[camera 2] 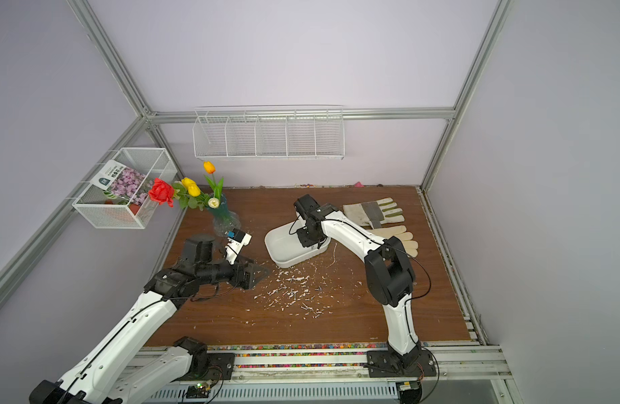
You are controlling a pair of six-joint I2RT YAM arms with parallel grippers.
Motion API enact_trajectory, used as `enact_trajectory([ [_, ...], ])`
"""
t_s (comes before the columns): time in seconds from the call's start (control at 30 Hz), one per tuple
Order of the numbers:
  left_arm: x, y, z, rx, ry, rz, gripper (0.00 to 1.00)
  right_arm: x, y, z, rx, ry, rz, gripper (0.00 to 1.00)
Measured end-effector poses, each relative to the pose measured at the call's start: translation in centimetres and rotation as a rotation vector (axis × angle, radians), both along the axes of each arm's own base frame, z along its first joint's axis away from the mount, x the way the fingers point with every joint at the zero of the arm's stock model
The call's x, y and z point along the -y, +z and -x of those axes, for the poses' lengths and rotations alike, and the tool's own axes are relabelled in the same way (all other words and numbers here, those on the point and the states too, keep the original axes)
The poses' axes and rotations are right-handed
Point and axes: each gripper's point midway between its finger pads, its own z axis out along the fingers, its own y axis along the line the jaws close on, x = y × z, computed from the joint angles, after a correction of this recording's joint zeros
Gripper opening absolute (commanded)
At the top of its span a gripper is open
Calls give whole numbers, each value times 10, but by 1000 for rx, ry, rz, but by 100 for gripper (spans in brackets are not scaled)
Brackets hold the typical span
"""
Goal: Put the screws on the desktop into the storage box
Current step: Place the screw in the storage box, then pick up the screw from the center of the board.
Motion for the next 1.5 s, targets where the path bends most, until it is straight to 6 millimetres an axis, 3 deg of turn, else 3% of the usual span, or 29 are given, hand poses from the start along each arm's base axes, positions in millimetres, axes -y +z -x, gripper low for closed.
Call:
enact_trajectory([
  [0.17,-1,-3,-2,-9,14,-9,100,0,0,0,-1,2,-4,34],
  [0.27,-2,-8,-5,-19,34,-30,100,2,-2,10,-12,16,-27,42],
  [0.37,0,-23,-7,-61,42,-78,100,9,7,30,-28,34,-58,60],
  [0.53,-3,-45,-14,-139,89,-138,100,18,55,55,37,65,-155,98],
  [0.67,-2,-54,-22,-180,127,-183,99,29,86,79,95,86,-235,99],
  [1.0,19,-100,-20,-288,109,-355,87,48,113,124,151,135,-338,99],
  [1.2,25,-116,-26,-332,109,-421,69,47,128,144,158,187,-413,99],
  [1.5,26,-148,-20,-419,103,-494,61,42,150,170,168,289,-517,94],
])
